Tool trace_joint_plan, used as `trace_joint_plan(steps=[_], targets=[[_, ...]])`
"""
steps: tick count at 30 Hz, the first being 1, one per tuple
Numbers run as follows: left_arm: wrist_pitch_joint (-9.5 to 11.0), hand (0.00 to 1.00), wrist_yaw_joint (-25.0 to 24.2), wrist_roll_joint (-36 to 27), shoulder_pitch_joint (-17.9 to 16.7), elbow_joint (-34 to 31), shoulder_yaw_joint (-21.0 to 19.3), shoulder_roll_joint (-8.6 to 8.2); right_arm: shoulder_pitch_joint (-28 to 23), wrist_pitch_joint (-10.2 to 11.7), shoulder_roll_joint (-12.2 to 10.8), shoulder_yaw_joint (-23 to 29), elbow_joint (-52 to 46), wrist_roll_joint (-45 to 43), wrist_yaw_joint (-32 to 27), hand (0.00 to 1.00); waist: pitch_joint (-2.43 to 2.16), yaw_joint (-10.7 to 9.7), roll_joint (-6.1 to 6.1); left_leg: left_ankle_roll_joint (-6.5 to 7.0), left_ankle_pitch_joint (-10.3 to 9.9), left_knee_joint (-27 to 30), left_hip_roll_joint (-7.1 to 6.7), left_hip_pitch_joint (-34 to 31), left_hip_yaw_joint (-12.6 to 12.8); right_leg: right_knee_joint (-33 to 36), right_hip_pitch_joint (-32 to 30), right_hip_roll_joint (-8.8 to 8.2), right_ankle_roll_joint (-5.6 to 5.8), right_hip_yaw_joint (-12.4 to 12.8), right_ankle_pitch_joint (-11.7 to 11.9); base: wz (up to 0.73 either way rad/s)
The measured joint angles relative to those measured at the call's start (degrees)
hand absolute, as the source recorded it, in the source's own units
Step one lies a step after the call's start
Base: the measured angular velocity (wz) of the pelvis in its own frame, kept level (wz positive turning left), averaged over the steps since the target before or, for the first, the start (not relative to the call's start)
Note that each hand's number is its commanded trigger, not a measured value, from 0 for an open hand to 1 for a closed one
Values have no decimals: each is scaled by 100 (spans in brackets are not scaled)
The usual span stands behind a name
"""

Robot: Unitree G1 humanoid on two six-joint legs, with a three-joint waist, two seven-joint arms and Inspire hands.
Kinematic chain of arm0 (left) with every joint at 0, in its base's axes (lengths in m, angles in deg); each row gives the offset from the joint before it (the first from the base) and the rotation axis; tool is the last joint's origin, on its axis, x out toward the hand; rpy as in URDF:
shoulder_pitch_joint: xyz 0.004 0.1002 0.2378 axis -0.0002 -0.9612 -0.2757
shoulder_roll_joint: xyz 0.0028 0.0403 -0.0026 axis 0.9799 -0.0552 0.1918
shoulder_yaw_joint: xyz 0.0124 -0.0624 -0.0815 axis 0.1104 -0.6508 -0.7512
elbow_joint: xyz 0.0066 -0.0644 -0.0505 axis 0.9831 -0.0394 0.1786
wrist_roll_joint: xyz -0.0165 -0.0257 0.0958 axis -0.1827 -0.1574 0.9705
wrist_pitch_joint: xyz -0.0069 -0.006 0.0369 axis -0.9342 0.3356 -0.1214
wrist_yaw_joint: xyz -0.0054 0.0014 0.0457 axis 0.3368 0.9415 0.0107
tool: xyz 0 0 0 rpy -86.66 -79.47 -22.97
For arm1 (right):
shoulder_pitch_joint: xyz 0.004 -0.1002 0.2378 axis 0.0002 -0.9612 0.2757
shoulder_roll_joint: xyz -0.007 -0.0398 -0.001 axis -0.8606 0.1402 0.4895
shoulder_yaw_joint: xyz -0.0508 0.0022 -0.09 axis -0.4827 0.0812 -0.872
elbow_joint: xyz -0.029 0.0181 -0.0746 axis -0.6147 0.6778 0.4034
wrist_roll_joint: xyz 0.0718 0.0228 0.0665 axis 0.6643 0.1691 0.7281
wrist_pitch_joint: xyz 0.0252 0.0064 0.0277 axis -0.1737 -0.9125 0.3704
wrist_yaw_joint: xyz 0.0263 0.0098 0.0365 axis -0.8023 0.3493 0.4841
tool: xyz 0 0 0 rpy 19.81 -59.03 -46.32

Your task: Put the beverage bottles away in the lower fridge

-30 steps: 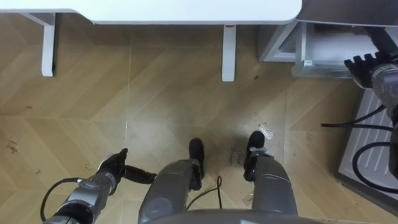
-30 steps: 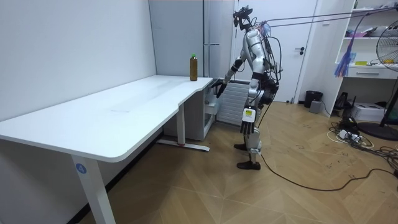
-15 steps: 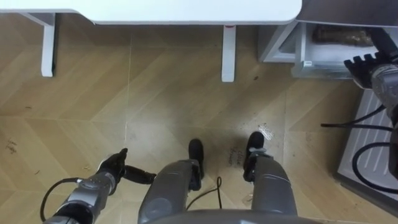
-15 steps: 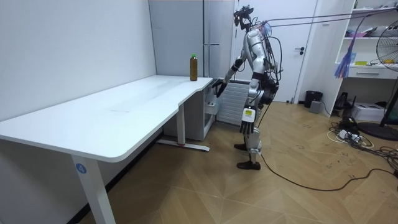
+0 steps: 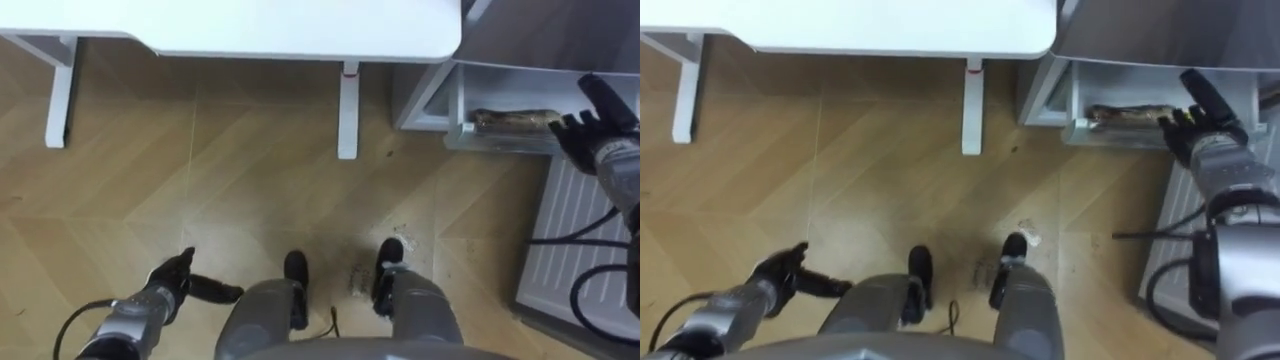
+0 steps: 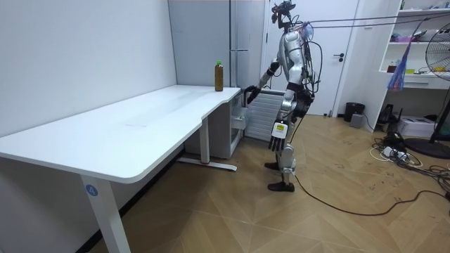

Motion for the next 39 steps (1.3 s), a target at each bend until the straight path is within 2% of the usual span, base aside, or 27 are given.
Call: trace_joint_plan(steps=[4,6,10,11,13,18,20,23,27,28,31,35,39], targets=[[12,0,22,13,-205,3,-265,6,-484,5,0,134,-4,-56,276,0,-16,12,-9,-36,-89,-38,74,365,-45,-289,524,97,5,-94,45,1],[15,0,20,20,-283,3,-374,-6,-798,1,-8,176,-29,-96,442,0,-50,17,-18,-42,-96,-110,80,518,-58,-364,692,116,17,-117,32,4],[97,0,62,27,-626,-75,-894,-17,-1599,3,-31,311,-69,-287,736,0,-73,11,-18,-94,-150,-277,111,1011,-101,-586,1233,199,23,-120,23,-2],[113,0,68,10,-695,-78,-986,-18,-1788,7,-37,312,-80,-286,798,0,-95,-11,-21,-106,-159,-319,114,1114,-109,-592,1320,205,33,-123,-13,0],[136,0,69,18,-780,-90,-1118,-25,-2108,12,-62,326,-153,-407,859,0,-106,-45,-46,-111,-159,-417,116,1299,-114,-603,1462,218,35,-119,-50,0],[180,0,192,180,-1022,-223,-1198,-95,-2961,17,-363,483,-873,-517,928,0,-128,-145,-60,-154,-210,-599,146,1812,-90,-688,1920,262,58,-117,-159,-2],[215,0,175,287,-1162,-429,-1339,-209,-3202,45,-487,484,-883,-699,1106,0,-131,-176,-70,-171,-248,-632,163,1986,-91,-721,2100,289,71,-121,-201,0],[351,0,169,402,-1201,-389,-1379,-245,-3496,88,-700,483,-883,-780,1336,0,-121,-178,-77,-188,-286,-700,177,2229,-104,-785,2350,311,78,-149,-242,2],[398,0,174,351,-1309,-315,-1380,-247,-3735,87,-959,483,-820,-774,1458,0,-105,-196,-50,-193,-370,-722,185,2471,-92,-799,2576,326,96,-130,-303,-1],[399,0,191,360,-1365,-314,-1389,-255,-3821,87,-1039,481,-822,-784,1480,0,-118,-193,-18,-193,-393,-723,185,2526,-91,-800,2624,327,111,-130,-328,0],[401,0,298,400,-1419,-314,-1484,-367,-3931,92,-1206,470,-807,-853,1621,0,-140,-174,9,-188,-435,-733,186,2585,-90,-878,2716,342,129,-118,-337,-1],[461,0,416,397,-1399,-155,-1600,-591,-3968,113,-1412,343,-494,-1123,1822,0,-137,-130,18,-191,-464,-787,185,2721,-131,-886,2840,342,149,-152,-384,4],[472,0,423,373,-1426,-54,-1595,-626,-3979,112,-1553,207,-456,-1927,1837,0,-136,-132,26,-200,-470,-796,189,2764,-154,-871,2866,351,145,-144,-424,2]])
